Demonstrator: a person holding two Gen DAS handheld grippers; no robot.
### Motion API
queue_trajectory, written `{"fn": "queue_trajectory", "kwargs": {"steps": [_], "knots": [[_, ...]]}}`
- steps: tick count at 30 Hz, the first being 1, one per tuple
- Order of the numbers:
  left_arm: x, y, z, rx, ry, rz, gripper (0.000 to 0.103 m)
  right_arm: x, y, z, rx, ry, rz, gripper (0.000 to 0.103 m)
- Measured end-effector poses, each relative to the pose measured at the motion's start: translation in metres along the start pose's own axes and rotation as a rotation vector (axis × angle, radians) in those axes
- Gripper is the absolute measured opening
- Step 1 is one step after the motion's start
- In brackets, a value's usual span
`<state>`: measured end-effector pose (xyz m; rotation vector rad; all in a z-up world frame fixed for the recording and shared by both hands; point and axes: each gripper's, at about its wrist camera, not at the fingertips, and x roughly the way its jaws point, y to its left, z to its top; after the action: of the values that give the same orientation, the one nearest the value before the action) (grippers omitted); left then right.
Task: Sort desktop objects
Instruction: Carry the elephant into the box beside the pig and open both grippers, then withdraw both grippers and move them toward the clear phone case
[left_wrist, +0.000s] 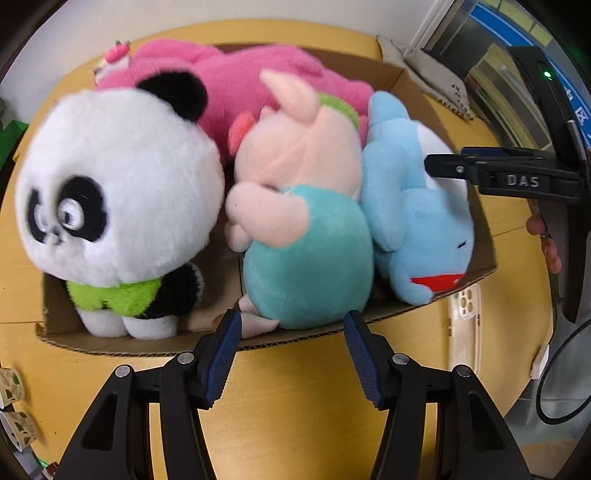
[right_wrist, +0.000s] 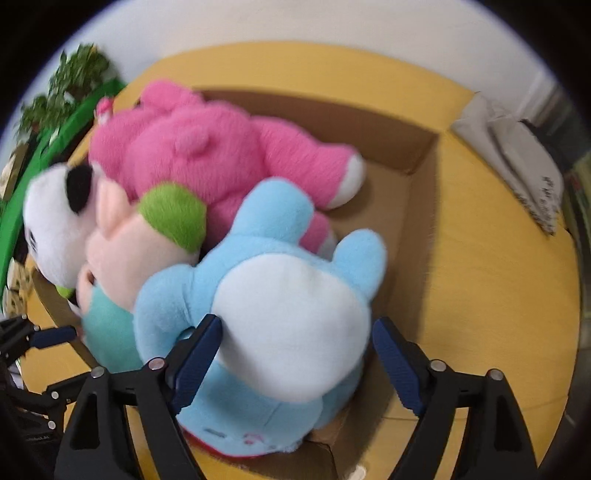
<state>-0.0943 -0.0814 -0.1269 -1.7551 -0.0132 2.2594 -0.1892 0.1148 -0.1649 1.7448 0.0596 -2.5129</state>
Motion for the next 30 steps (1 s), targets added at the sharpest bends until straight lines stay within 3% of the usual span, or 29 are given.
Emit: {"fn": "queue_trajectory", "kwargs": {"steps": [4,5,6,8,10,15,30], "knots": [[-0.024,0.001,0.003,-0.030,-0.037,0.001,0.062,-0.055,-0.002,-0.011,0.018,-0.138,-0.032,0.091],[-0.032,0.000,0.005,-0.046,-0.055,-0.004,0.063,-0.069,-0.002,-0.015,0.019,-0.164,-0.041,0.102],[-0.040,-0.003,0.007,-0.052,-0.072,0.004,0.067,-0.078,-0.001,-0.017,0.011,-0.178,-0.052,0.103],[-0.056,-0.011,0.011,-0.063,-0.105,0.020,0.094,-0.089,0.000,-0.027,0.001,-0.197,-0.072,0.103],[-0.072,-0.019,0.016,-0.075,-0.139,0.036,0.103,-0.099,0.003,-0.037,-0.001,-0.204,-0.069,0.103],[-0.111,-0.038,0.026,-0.102,-0.220,0.076,0.103,-0.110,0.010,-0.050,0.006,-0.198,-0.058,0.103],[-0.121,-0.067,0.008,-0.085,-0.223,0.046,0.103,-0.132,0.014,-0.074,-0.011,-0.202,-0.055,0.103]]}}
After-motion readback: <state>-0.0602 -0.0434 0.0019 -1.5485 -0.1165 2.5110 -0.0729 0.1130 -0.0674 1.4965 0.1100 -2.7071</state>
